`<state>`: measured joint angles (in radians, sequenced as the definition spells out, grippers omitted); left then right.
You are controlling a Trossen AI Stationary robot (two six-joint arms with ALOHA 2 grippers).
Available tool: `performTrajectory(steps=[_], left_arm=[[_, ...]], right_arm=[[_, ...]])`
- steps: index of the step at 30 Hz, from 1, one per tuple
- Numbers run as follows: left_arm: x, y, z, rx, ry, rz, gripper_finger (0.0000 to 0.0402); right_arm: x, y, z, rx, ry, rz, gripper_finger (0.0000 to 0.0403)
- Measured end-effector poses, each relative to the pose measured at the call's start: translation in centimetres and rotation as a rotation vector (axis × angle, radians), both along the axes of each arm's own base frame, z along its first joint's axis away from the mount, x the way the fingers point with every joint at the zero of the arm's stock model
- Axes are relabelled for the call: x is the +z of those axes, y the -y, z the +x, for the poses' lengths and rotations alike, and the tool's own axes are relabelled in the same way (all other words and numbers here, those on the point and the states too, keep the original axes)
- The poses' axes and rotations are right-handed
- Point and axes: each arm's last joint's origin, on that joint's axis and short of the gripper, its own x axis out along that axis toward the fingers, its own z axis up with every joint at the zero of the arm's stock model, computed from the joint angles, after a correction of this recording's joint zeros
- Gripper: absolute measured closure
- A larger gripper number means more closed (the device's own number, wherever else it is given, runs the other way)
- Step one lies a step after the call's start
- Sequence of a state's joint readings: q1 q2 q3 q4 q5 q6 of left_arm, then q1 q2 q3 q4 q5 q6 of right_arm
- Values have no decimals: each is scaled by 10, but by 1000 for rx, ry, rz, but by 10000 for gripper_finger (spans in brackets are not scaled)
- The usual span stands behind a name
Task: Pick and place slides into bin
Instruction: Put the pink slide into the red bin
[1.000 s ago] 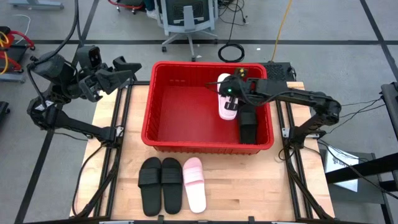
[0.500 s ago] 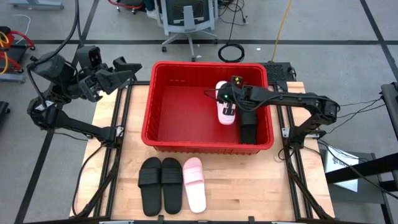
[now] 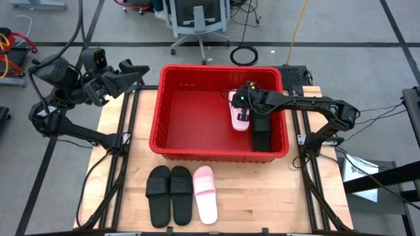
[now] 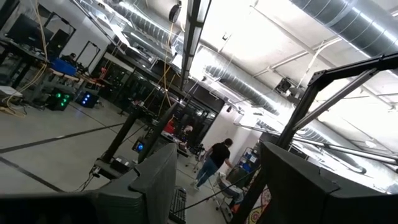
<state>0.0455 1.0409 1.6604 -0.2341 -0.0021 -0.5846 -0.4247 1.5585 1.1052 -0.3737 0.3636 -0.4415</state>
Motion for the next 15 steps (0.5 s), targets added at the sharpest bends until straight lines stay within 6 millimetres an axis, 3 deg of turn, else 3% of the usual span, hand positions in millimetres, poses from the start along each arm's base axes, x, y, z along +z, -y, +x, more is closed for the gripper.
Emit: performTrajectory(steps=[15], left_arm=[[0, -1, 0, 17, 0, -7, 174]], right_arm=[[-17, 25, -19, -24, 17, 47, 403]])
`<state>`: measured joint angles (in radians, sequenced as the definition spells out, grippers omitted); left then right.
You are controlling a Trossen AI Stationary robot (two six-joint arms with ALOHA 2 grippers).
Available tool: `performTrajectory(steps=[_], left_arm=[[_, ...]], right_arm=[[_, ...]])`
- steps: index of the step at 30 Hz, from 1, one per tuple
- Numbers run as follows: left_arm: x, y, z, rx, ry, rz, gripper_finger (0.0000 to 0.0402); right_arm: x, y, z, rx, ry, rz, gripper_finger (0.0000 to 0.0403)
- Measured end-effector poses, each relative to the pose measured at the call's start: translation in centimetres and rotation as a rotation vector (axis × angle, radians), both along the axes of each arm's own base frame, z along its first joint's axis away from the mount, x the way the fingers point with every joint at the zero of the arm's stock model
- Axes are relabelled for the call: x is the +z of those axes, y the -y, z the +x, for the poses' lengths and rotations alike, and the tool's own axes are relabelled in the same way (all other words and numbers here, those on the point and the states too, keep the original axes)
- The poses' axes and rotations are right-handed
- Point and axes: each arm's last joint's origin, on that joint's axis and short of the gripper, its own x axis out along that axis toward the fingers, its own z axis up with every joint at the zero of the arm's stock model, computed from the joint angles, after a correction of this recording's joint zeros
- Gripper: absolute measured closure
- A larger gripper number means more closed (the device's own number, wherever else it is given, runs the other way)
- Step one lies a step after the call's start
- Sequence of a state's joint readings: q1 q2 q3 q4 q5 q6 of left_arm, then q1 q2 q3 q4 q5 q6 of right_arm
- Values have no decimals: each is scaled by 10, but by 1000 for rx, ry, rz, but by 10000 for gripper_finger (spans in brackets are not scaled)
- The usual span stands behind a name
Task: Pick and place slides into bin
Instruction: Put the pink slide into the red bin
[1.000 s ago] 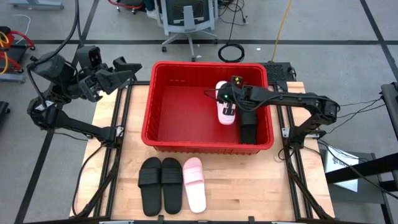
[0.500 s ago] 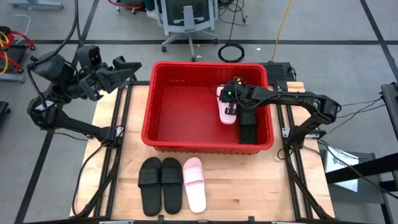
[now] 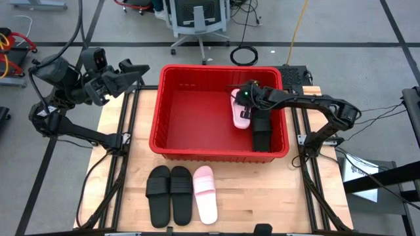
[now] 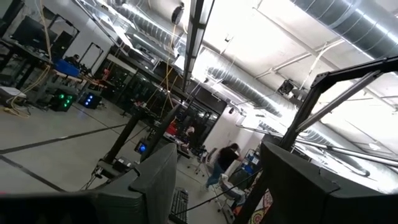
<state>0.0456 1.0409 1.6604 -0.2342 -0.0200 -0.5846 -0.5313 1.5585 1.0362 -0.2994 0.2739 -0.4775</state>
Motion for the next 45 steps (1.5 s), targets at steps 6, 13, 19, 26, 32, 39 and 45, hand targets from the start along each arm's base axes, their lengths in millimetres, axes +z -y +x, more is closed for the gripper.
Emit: performTrajectory(steps=[6, 13, 19, 26, 32, 39, 45], left_arm=[[0, -1, 0, 21, 1, -8, 174], [0, -1, 0, 31, 1, -14, 174], [0, -1, 0, 29, 1, -18, 174], [0, -1, 0, 28, 1, -20, 174], [0, -1, 0, 29, 1, -16, 174], [0, -1, 0, 29, 1, -16, 174], [0, -1, 0, 29, 1, -15, 174]], right_arm=[[-8, 2, -2, 21, 9, 30, 403], [-23, 4, 6, 14, -7, 49, 401], [-34, 6, 10, 3, -16, 61, 400], [-31, 7, 11, 1, 4, 43, 399], [-32, 6, 10, 55, -40, 24, 399], [-29, 5, 10, 69, -76, -25, 381], [-24, 2, 10, 90, -80, -42, 329]])
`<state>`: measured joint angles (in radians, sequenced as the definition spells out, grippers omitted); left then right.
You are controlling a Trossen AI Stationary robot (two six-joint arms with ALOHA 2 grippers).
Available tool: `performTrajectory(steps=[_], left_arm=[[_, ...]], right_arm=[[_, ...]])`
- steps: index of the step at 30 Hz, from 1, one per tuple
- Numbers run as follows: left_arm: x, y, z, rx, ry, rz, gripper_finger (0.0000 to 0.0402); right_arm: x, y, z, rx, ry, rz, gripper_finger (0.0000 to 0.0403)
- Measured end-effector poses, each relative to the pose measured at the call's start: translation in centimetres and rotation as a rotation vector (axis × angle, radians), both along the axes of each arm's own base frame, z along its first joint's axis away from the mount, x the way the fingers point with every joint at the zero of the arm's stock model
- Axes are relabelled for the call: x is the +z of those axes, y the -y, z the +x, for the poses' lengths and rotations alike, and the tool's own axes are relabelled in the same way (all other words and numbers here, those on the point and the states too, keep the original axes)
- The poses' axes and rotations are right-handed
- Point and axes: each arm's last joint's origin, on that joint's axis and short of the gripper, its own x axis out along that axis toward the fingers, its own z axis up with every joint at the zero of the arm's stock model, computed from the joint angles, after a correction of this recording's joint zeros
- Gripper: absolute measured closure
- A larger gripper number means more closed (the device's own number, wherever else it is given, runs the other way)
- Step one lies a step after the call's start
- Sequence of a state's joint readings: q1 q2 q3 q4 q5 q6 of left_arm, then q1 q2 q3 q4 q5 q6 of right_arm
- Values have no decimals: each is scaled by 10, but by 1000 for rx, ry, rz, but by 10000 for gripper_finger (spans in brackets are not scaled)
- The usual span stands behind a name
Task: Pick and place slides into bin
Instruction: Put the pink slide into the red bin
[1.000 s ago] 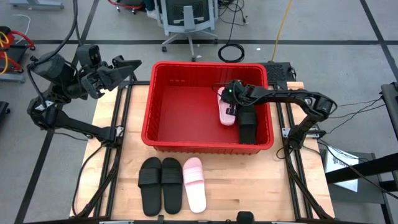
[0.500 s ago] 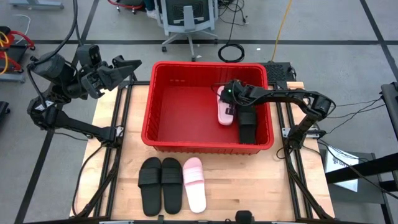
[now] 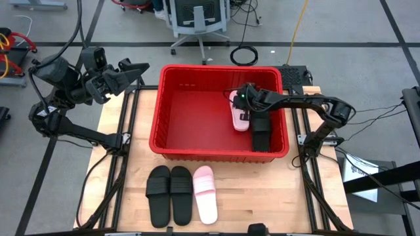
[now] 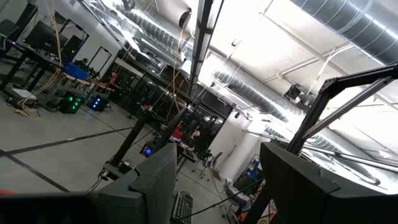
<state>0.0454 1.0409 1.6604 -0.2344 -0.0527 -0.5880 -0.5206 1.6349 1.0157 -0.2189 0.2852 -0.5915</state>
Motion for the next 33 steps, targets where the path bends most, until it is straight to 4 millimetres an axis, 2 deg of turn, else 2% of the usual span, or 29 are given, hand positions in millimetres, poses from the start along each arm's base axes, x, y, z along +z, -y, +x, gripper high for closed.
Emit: performTrajectory(steps=[7, 13, 21, 33], left_arm=[[0, 1, 0, -21, -1, 9, 174], [0, 1, 0, -26, -1, 10, 174], [0, 2, 0, -52, -2, 20, 174], [0, 3, 0, -81, -2, 32, 174]], right_arm=[[9, -12, 4, 38, 25, -10, 275], [10, -20, 3, 38, -14, -13, 249], [17, -30, -6, -49, 3, 62, 249], [61, -61, -11, -100, 262, 88, 249]])
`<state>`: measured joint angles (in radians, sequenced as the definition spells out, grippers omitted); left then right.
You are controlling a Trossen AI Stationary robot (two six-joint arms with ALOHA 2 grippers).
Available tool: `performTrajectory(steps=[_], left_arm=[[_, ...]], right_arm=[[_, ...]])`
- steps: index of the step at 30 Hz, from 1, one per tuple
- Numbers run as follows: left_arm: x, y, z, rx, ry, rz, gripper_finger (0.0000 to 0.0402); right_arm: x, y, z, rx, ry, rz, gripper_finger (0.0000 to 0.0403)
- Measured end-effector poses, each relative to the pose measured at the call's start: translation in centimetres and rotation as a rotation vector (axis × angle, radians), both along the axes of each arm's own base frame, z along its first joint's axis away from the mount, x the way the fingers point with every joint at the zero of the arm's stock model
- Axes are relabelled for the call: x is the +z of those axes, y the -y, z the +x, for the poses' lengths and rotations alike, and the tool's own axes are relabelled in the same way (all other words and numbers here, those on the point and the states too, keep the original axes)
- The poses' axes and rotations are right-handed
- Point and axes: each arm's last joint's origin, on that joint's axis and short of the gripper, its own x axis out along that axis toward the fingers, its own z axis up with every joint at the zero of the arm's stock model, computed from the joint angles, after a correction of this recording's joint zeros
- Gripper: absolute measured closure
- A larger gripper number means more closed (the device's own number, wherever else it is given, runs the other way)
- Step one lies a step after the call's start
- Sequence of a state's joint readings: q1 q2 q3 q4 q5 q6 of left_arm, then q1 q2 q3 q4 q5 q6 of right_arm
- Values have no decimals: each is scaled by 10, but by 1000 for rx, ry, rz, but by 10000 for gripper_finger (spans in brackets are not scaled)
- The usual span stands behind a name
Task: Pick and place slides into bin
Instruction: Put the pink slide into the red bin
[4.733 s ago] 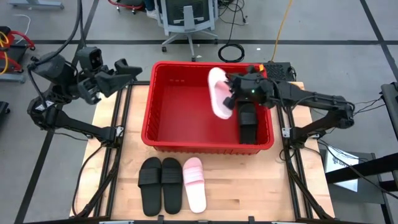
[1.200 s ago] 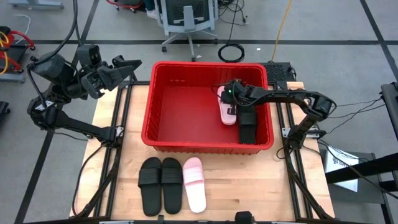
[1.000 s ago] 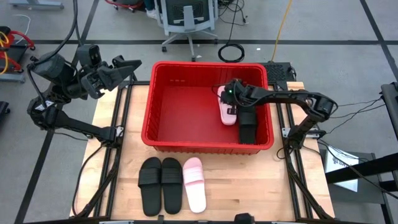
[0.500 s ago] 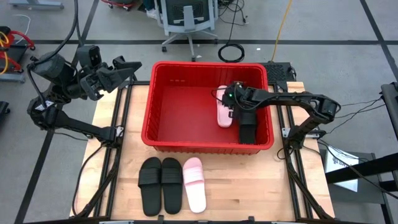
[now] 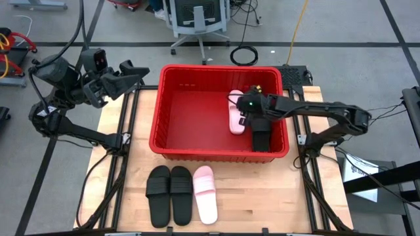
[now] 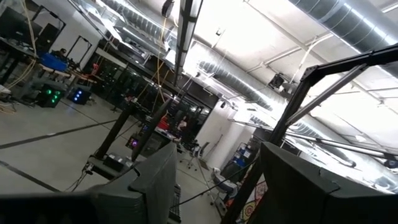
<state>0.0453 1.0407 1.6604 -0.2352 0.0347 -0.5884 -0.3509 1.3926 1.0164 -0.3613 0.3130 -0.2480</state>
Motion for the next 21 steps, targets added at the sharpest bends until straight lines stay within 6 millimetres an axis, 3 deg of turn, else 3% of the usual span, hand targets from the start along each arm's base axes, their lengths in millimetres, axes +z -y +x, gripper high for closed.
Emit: performTrajectory(steps=[7, 14, 21], left_arm=[[0, 1, 0, -19, 0, 8, 174], [0, 2, 0, -52, 0, 21, 174], [0, 3, 0, -100, 0, 40, 174]], right_arm=[[40, -19, -7, -40, 306, 19, 254], [86, -33, -14, -84, 744, 100, 256], [129, -45, -19, -3, 1178, 146, 259]])
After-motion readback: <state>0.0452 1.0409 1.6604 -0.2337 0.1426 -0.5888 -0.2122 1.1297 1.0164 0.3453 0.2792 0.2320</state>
